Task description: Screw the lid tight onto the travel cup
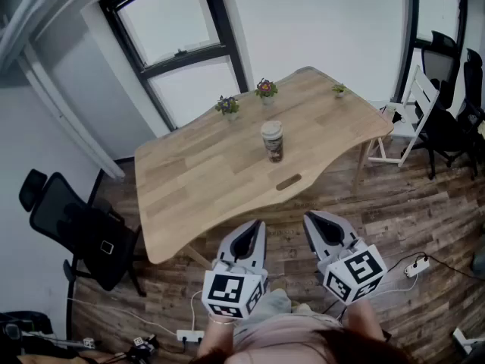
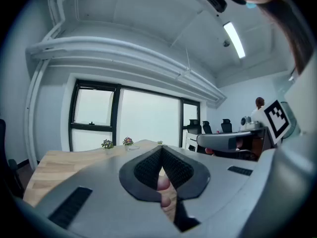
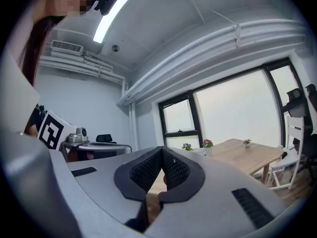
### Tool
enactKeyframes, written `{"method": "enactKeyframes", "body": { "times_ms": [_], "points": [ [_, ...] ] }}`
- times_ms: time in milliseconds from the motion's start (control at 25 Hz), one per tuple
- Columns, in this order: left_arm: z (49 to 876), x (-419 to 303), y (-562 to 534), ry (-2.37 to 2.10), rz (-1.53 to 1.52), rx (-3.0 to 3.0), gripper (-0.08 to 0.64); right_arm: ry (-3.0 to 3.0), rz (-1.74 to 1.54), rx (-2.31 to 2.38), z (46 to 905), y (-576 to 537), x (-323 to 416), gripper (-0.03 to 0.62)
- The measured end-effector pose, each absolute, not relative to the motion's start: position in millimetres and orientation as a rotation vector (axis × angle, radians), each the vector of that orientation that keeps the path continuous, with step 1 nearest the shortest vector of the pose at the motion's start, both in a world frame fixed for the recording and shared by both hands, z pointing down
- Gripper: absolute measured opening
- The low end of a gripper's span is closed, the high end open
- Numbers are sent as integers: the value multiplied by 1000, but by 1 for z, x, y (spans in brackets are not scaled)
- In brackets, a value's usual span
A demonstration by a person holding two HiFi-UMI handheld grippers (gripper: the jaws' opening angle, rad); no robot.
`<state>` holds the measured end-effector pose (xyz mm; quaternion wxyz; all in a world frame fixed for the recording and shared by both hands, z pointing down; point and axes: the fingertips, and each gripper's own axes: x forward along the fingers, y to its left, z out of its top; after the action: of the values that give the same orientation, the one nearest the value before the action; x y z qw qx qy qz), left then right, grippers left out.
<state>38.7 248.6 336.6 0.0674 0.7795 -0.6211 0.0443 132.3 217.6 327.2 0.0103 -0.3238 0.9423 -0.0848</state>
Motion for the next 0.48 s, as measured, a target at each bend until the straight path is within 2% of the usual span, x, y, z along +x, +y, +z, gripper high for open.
{"method": "enactKeyframes", "body": {
  "times_ms": [480],
  "points": [
    [343,14,213,-1825,104,2362,2,2931,-292,-1041,332,188,109,-2]
  ]
}}
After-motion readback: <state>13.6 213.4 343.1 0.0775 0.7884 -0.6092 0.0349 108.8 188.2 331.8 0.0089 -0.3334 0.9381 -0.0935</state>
